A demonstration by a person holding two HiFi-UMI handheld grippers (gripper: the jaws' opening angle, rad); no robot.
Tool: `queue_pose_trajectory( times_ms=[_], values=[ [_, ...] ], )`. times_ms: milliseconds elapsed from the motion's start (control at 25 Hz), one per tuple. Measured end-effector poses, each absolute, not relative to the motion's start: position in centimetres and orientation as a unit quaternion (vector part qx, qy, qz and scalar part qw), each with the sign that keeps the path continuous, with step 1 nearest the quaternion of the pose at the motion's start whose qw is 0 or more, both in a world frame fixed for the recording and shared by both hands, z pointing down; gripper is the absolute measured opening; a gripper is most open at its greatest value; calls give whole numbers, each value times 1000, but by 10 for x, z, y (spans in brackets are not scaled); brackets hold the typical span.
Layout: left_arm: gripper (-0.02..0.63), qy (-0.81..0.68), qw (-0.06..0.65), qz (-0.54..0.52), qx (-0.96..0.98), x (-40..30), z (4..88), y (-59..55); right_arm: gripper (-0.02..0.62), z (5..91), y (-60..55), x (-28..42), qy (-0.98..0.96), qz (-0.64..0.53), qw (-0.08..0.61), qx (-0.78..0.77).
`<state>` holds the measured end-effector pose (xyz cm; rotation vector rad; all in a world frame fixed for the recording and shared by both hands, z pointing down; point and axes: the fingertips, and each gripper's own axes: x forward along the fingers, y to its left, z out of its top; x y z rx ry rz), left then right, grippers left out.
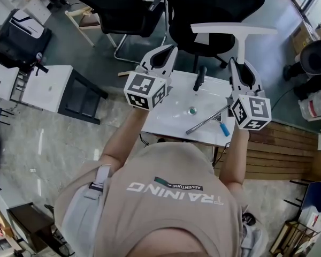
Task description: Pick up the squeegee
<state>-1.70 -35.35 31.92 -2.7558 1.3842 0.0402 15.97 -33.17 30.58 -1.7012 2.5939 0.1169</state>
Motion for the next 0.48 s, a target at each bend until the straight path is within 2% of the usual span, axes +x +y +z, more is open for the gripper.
queue_pose_trajectory(
  times_ms=[480],
  values=[
    [11,439,36,13,-898,-12,319,-346,87,305,-326,155,838,41,18,-543]
  ],
)
